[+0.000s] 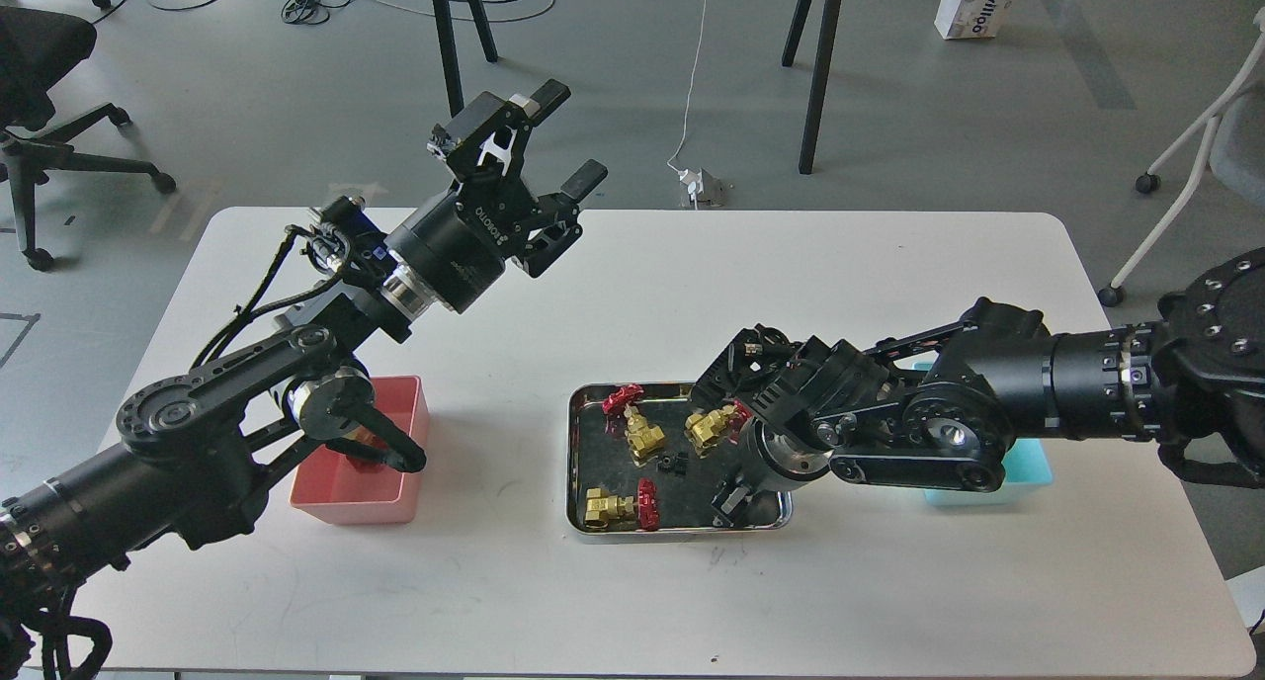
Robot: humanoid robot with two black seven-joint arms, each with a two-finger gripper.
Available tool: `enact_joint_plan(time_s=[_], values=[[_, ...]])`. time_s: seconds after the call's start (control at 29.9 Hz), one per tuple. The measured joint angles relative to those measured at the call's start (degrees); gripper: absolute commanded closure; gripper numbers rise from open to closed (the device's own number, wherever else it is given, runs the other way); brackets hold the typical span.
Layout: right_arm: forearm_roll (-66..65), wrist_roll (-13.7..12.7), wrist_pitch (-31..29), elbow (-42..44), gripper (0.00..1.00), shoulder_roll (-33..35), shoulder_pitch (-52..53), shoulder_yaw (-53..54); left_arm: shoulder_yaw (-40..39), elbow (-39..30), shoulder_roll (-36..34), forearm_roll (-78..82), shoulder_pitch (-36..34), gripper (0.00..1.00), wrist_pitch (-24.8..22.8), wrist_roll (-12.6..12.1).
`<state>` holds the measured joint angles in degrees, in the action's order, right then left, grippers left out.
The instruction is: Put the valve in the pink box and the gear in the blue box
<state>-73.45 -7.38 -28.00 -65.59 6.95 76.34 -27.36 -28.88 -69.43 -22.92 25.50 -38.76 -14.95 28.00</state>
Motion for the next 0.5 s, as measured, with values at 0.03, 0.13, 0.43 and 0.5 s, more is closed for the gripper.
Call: enact_joint_plan(time_s=[0.03,0.13,0.43,0.5], values=[[0.1,0.0,0.0,-0.1,0.91,1.6,0.5,1.4,0.0,0.0,0.0,0.0,0.0,0.13,0.0,0.0],[0.2,0.0,0.0,-1.0,0.92,7.4,1.4,5.1,0.0,0.0,0.1,0.0,0.0,0.13,0.0,0.0],[0.2,0.0,0.0,-5.6,0.92,35.2,0.6,14.1,0.0,-0.1,1.9,0.0,0.0,0.13,-0.1,0.0],[0.1,0.0,0.0,-7.2,0.92,40.0,-1.4,15.0,0.0,0.0,2.6,0.0,0.0,0.13,-0.1,0.0]])
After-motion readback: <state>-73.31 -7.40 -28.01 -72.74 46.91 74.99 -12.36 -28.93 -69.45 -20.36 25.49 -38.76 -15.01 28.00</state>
